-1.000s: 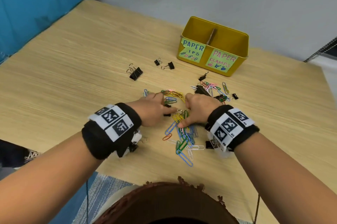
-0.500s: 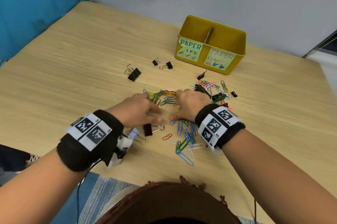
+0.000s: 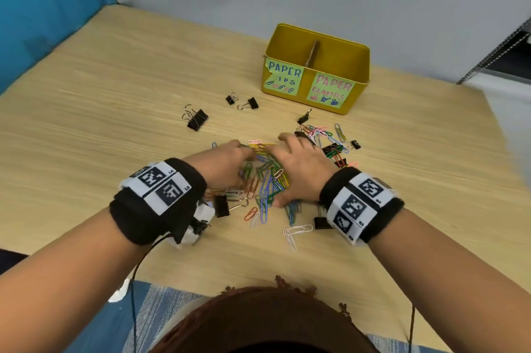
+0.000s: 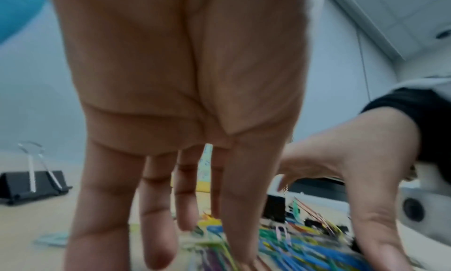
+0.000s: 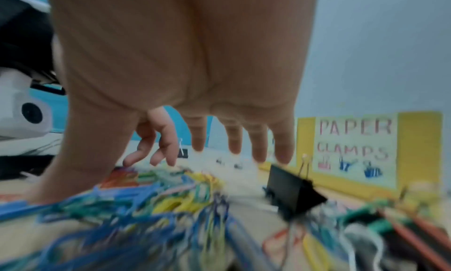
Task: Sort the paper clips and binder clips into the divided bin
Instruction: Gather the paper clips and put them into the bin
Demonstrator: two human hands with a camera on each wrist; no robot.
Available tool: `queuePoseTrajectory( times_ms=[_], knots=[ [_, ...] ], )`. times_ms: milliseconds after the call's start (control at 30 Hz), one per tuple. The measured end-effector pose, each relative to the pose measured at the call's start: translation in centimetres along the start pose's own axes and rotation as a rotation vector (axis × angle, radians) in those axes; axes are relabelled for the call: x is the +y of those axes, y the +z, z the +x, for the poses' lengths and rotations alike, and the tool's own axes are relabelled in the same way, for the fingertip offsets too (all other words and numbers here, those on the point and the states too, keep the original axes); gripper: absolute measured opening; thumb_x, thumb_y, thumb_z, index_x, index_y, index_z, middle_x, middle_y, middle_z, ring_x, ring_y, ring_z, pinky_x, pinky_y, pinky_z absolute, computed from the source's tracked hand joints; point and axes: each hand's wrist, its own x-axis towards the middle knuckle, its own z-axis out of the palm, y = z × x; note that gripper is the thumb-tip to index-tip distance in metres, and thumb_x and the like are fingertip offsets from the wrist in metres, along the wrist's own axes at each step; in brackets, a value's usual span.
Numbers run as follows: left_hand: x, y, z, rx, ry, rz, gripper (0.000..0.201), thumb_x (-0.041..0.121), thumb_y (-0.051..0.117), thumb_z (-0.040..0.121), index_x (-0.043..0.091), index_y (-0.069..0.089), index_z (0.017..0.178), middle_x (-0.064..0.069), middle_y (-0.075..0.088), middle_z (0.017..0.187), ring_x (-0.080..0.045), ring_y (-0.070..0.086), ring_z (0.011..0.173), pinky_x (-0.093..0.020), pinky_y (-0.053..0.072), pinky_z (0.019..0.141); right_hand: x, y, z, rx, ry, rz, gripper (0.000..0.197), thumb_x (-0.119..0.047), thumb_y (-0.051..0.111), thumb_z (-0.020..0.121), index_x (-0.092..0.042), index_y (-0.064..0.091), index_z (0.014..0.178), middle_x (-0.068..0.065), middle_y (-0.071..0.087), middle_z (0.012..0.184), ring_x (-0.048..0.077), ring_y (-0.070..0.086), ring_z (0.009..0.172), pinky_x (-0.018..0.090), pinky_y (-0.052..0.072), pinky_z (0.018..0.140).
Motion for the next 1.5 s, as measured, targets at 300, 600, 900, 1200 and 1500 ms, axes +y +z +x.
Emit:
queuePoseTrajectory(
  times_ms=[300,600,900,1200,1500],
  knots=[
    [-0.5,-1.6,-0.3,-0.035,-0.098,0.06,0.048,0.01,0.069,0.077,0.013,0.049,0.12,-0.005,0.051,0.111,-0.018,0.048,0.095,-0.026,0.04,0.077,-2.0,0.7,-1.5,-0.319,-0.213,0.262,0.021,-0.015,0.063,0.083,-0.01,0.073,0.1,-0.001,0.067,0.085,0.009,0.055,0.079,0.019,0.043,0.068],
    [-2.4,-0.8,-1.1,-0.188,-0.179,0.188,0.022,-0.001,0.067,0.073,0.018,0.054,0.074,-0.002,0.061,0.085,-0.017,0.06,0.07,-0.021,0.044,0.053,-0.1,0.2,-1.1,-0.571,-0.149,0.423,0.016,-0.011,0.067,0.082,-0.008,0.073,0.096,-0.008,0.064,0.055,0.006,0.057,0.053,0.024,0.05,0.061],
    [-1.0,-1.0,1.3,0.028,-0.05,0.09,0.017,0.007,0.066,0.076,0.02,0.055,0.072,0.007,0.052,0.072,-0.016,0.054,0.076,-0.025,0.04,0.065,-1.3,0.2,1.7,-0.093,-0.122,0.454,0.018,-0.009,0.059,0.084,-0.008,0.072,0.097,-0.003,0.061,0.071,0.009,0.054,0.062,0.008,0.041,0.054],
    [-1.9,-1.0,1.4,0.029,-0.229,0.179,0.051,0.013,0.051,0.088,0.005,0.032,0.135,-0.02,0.033,0.136,-0.036,0.034,0.129,-0.043,0.037,0.104,-1.3,1.5,2.2,-0.45,-0.127,0.669,0.025,-0.003,0.054,0.089,-0.001,0.067,0.111,-0.006,0.056,0.054,0.002,0.053,0.044,0.018,0.047,0.047],
    [0.5,-1.0,2.5,-0.077,-0.135,0.161,0.103,0.047,0.083,0.056,0.016,0.027,0.137,-0.012,0.035,0.131,-0.03,0.04,0.125,-0.045,0.044,0.101,0.9,-0.4,3.7,-0.018,0.078,0.209,0.09,-0.043,0.08,0.063,-0.026,0.036,0.14,0.008,0.04,0.131,0.026,0.038,0.123,0.044,0.042,0.101]
  ],
)
